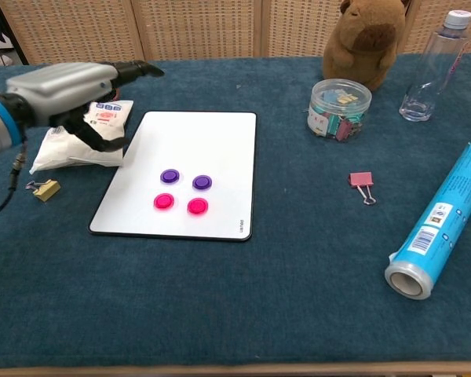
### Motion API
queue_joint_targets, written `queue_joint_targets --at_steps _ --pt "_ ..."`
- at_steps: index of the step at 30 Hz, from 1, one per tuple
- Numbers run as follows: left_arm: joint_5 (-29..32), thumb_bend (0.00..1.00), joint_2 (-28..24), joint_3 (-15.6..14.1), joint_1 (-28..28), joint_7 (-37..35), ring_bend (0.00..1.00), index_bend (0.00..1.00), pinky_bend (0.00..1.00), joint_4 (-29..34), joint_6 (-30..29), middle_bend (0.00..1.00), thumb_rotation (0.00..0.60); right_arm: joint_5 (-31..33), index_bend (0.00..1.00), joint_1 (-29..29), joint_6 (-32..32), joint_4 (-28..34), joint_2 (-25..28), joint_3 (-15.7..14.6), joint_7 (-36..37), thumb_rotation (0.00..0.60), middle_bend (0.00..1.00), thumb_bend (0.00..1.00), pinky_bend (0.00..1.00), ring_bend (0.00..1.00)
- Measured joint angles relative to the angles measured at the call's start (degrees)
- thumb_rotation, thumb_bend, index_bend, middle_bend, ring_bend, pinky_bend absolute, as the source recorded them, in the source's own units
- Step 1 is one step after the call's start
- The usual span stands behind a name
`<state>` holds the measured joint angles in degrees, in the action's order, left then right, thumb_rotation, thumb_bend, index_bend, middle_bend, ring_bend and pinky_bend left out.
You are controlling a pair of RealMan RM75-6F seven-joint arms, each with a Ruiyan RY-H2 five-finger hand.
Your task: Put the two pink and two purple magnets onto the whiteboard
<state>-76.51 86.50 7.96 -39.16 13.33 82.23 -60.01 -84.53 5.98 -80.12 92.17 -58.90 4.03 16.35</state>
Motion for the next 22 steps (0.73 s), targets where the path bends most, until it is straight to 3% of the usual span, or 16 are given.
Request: queue_joint_targets --at_steps 10,16,22 --pt "-4.5 0.3 -12.1 -3.8 11.6 -5.4 0.0 0.0 0.0 7.6 -14.9 0.0 0.6 -1.8 0.03 0.0 -1.3 -0.3 -1.0 -0.4 -1.8 0.6 0.0 0.0 0.0 0.0" --pt "-5.8 0.3 -15.4 -6.6 20.5 -6.6 0.0 0.0 0.0 10.1 -25.2 0.0 0.6 -2.2 0.01 -0.4 -3.2 -0.7 -2.1 -0.2 -4.5 0.6 0.0 0.0 0.0 0.0" --pt "-5.9 0.3 -18.6 -9.2 27.7 -7.8 0.0 0.0 0.0 13.0 -30.5 0.0 0.6 -2.4 0.0 -0.8 -4.7 -0.8 -2.9 0.1 -7.3 0.6 0.0 0.0 0.0 0.0"
